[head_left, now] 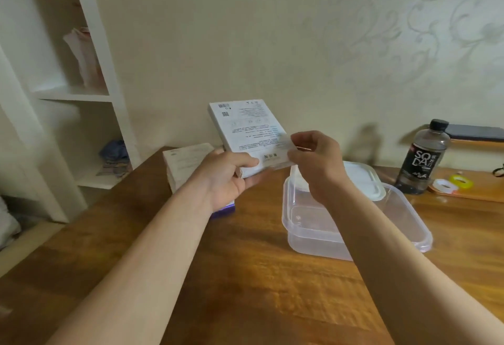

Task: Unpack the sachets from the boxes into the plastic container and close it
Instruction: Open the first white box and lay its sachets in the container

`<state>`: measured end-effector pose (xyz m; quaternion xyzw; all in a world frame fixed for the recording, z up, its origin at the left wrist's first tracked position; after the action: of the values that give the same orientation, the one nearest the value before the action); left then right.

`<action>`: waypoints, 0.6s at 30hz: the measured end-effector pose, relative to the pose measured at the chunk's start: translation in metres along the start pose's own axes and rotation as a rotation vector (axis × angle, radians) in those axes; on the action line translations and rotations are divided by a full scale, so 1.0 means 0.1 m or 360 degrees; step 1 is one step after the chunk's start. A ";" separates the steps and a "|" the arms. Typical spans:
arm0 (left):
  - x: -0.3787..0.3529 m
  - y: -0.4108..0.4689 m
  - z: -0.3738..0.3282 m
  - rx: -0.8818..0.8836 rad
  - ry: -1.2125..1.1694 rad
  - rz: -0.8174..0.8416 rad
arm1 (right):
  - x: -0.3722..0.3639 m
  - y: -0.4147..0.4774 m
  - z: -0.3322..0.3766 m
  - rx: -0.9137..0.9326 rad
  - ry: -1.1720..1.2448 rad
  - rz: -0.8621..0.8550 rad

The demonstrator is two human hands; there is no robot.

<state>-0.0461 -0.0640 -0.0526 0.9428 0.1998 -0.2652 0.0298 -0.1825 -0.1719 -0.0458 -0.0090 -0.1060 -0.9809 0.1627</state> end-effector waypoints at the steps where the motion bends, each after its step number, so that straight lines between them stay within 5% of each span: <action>1: -0.06 0.03 0.11 0.0021 -0.0092 0.0005 | 0.12 -0.01 -0.02 0.0023 -0.0026 -0.0029; 8: -0.55 0.25 0.61 0.0155 -0.0178 0.0103 | 0.77 0.10 -0.23 0.0138 -0.0243 -0.0107; 18: -0.90 0.64 0.79 -0.0052 0.0105 0.0270 | 1.14 0.32 -0.17 0.0288 -0.0827 0.0148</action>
<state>-0.1301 -0.1686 -0.0775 0.9639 0.1243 -0.2274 0.0610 -0.2796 -0.2413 -0.0495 -0.2506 -0.2308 -0.9237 0.1750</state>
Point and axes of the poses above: each hand's wrist, its own y-axis towards the middle knuckle, its own x-axis out of the back of the hand, z = x × y, the point moved 3 cm from there along y, towards the middle knuckle, and after that the axes turned 2 degrees about -x, right-handed, at the moved point
